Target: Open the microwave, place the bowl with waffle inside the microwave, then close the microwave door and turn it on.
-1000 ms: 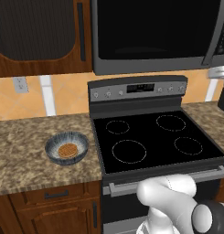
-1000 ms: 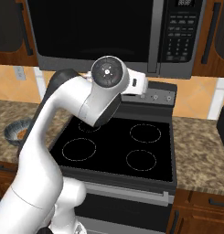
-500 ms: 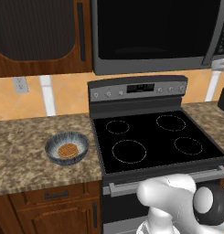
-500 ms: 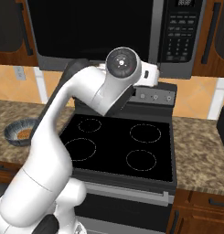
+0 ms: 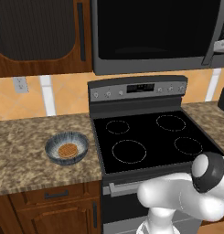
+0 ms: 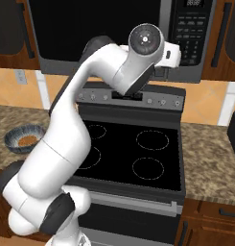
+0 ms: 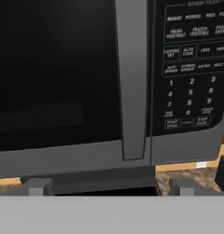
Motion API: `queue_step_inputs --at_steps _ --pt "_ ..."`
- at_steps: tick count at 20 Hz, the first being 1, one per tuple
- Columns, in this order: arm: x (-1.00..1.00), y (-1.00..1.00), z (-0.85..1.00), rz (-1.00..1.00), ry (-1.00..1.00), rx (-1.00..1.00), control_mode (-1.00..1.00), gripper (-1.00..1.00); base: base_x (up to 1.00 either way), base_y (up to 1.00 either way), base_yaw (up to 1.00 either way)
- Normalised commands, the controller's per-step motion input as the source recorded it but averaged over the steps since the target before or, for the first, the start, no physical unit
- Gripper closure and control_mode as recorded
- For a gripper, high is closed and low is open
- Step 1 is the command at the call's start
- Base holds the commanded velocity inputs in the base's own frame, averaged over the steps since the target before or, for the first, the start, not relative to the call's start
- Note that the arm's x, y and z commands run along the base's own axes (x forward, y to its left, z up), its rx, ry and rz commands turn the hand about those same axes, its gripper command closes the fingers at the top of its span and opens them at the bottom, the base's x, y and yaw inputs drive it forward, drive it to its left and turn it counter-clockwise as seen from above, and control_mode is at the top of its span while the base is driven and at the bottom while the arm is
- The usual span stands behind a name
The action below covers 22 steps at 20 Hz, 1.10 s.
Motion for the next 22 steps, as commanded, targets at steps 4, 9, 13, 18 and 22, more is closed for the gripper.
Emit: queue_step_inputs --at_steps 4,9,13,18,22 --pt "0.31 -0.04 0.16 0.0 -0.05 0.0 -1.0 -1.0 0.0 0.0 0.0" --pt "0.4 -0.06 0.0 0.0 -0.01 0.0 -1.0 -1.0 0.0 0.0 0.0" --pt "0.49 -0.07 0.0 0.0 -0.11 0.01 -1.0 -1.0 0.0 0.0 0.0" --pt "0.48 -0.17 -0.04 0.0 -0.15 0.0 -1.0 -1.0 0.0 0.0 0.0" --pt "0.49 -0.21 -0.09 0.0 -0.08 0.01 -1.0 -1.0 0.0 0.0 0.0"
